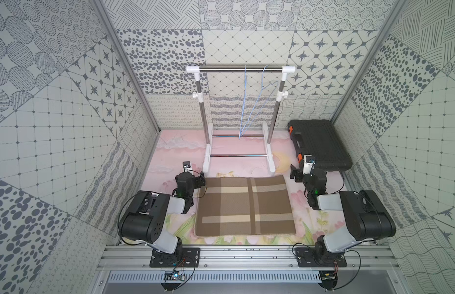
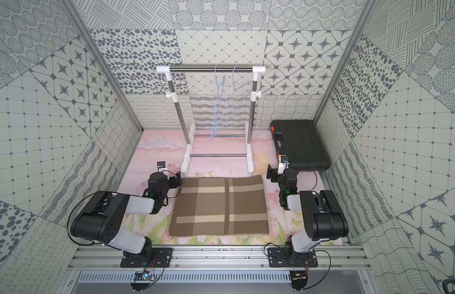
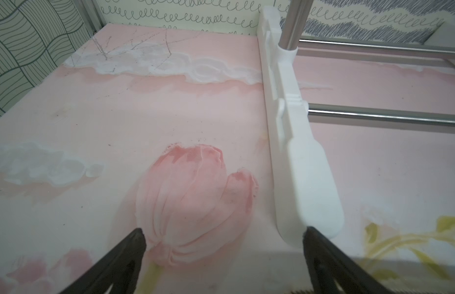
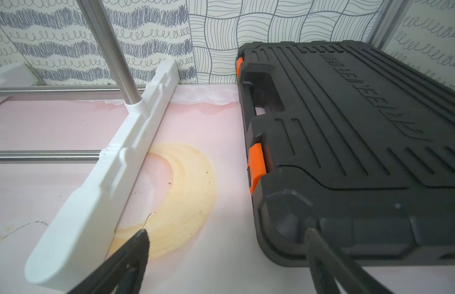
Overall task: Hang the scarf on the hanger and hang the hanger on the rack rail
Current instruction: Pick up the hanger from the clothesline.
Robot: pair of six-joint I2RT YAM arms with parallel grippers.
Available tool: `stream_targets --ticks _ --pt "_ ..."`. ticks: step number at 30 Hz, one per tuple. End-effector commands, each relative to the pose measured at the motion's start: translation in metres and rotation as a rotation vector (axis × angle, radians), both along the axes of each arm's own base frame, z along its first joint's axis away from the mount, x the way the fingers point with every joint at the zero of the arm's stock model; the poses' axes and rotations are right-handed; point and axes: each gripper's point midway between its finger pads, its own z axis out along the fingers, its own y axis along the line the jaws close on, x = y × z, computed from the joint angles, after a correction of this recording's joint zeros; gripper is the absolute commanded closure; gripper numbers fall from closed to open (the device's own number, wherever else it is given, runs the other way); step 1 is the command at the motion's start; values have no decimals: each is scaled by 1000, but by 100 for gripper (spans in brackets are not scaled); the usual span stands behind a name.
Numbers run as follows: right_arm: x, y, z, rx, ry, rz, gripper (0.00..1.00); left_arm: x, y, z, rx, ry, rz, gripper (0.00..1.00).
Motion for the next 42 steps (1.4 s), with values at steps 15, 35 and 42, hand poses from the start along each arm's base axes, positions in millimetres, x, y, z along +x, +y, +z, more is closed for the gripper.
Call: stream_targets --ticks 15,35,42 --pt "5 -1 5 6 -23 -5 3 8 0 13 -13 -58 5 1" --pt "-28 5 99 119 58 -62 3 -6 -19 86 34 -115 -28 1" --pt "-41 63 210 340 120 63 3 -18 -29 144 -162 -48 5 1"
